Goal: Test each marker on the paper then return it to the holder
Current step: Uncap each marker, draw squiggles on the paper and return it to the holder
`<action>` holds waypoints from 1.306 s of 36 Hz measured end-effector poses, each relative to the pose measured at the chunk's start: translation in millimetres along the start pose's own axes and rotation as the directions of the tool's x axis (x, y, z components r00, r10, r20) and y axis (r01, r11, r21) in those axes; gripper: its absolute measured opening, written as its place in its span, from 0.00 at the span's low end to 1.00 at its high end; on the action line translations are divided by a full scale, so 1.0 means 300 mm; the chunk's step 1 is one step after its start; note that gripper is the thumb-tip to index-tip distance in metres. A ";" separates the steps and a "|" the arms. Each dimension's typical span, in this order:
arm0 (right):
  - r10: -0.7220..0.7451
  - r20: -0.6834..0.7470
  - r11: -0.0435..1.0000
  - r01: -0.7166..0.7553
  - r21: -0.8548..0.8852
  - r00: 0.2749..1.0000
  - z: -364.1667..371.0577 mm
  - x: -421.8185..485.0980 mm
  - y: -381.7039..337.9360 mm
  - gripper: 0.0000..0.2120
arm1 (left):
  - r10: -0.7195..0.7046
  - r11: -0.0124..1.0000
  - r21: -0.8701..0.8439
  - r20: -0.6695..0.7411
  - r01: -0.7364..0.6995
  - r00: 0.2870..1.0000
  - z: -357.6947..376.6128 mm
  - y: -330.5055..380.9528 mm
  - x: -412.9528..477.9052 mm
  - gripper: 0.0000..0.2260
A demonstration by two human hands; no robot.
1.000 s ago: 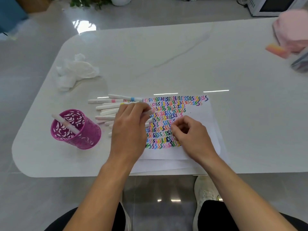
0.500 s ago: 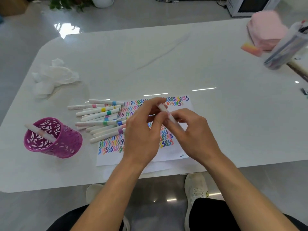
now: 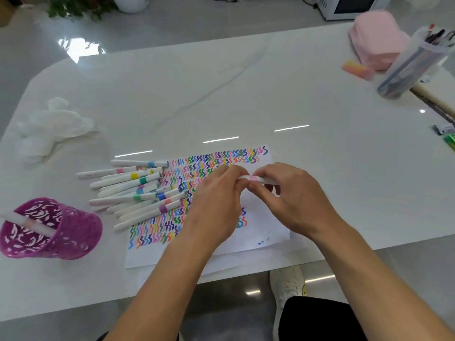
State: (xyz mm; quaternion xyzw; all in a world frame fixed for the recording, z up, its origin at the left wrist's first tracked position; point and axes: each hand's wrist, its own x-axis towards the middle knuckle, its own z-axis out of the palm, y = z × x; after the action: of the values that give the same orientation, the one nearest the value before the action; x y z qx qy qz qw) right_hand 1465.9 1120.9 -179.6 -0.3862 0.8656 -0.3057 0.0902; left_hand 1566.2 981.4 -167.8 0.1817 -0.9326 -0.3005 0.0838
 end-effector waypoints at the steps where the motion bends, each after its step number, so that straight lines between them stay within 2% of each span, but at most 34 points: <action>1: -0.001 0.018 1.000 0.001 -0.023 1.000 0.002 0.003 0.001 0.14 | -0.002 1.000 0.011 0.007 0.002 1.000 0.006 -0.008 -0.001 0.09; 9: 0.011 0.133 0.991 0.006 -0.133 0.991 0.008 0.020 0.006 0.19 | -0.005 0.999 -0.053 0.007 0.006 1.000 0.022 -0.051 0.011 0.08; 13: 0.001 0.099 0.984 0.017 -0.175 0.995 0.014 0.029 0.000 0.20 | -0.009 0.997 -0.074 -0.016 0.007 1.000 0.001 -0.063 0.020 0.08; 18: 0.063 0.079 0.982 -0.048 -0.181 0.995 0.001 0.049 0.005 0.22 | -0.033 0.996 -0.081 -0.051 0.029 0.998 -0.025 -0.082 0.029 0.09; 21: 0.097 0.081 0.991 -0.089 -0.100 0.992 -0.011 0.052 -0.001 0.20 | -0.063 0.996 -0.066 -0.070 0.059 0.996 -0.020 -0.085 0.031 0.09; 24: 0.151 0.101 0.986 -0.158 0.056 0.983 -0.013 0.050 0.003 0.07 | -0.097 0.994 -0.056 -0.112 0.091 0.989 -0.012 -0.085 0.035 0.08; 25: 0.173 0.105 0.975 -0.186 0.122 0.979 -0.011 0.052 0.008 0.06 | -0.104 0.994 -0.049 -0.124 0.099 0.987 -0.011 -0.087 0.036 0.08; 29: 0.214 0.026 0.919 -0.210 0.334 0.977 -0.008 0.055 0.028 0.17 | -0.138 0.990 -0.006 -0.144 0.138 0.980 -0.014 -0.105 0.028 0.06; 32: 0.248 -0.074 0.873 -0.190 0.450 0.966 -0.002 0.060 0.036 0.17 | -0.148 0.989 -0.004 -0.157 0.150 0.976 -0.013 -0.123 0.031 0.05; 35: 0.320 -0.117 0.771 -0.187 0.609 0.940 -0.002 0.072 0.041 0.12 | -0.138 0.990 0.006 -0.150 0.140 0.979 -0.003 -0.132 0.033 0.05; 38: 0.391 -0.031 0.586 -0.223 0.779 0.920 -0.007 0.081 0.051 0.16 | -0.095 0.993 0.055 -0.146 0.104 0.985 0.007 -0.145 0.034 0.06; 40: 0.384 -0.013 0.550 -0.218 0.806 0.923 -0.006 0.082 0.065 0.16 | -0.059 0.992 0.101 -0.145 0.074 0.988 0.008 -0.163 0.034 0.07; 43: 0.345 -0.053 0.614 -0.182 0.768 0.937 0.011 0.081 0.084 0.13 | -0.030 0.989 0.142 -0.138 0.050 0.990 0.010 -0.186 0.034 0.07; 47: 0.358 -0.100 0.659 -0.175 0.731 0.929 0.050 0.094 0.097 0.03 | -0.006 0.989 0.144 -0.136 0.025 0.991 0.018 -0.204 0.032 0.07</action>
State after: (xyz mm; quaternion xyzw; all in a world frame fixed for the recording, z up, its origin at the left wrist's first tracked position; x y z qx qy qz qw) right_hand 1434.5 1108.5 -206.7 -0.1502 0.7316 -0.6421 0.1731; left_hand 1573.6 934.4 -207.7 0.2146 -0.9427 -0.2194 0.1311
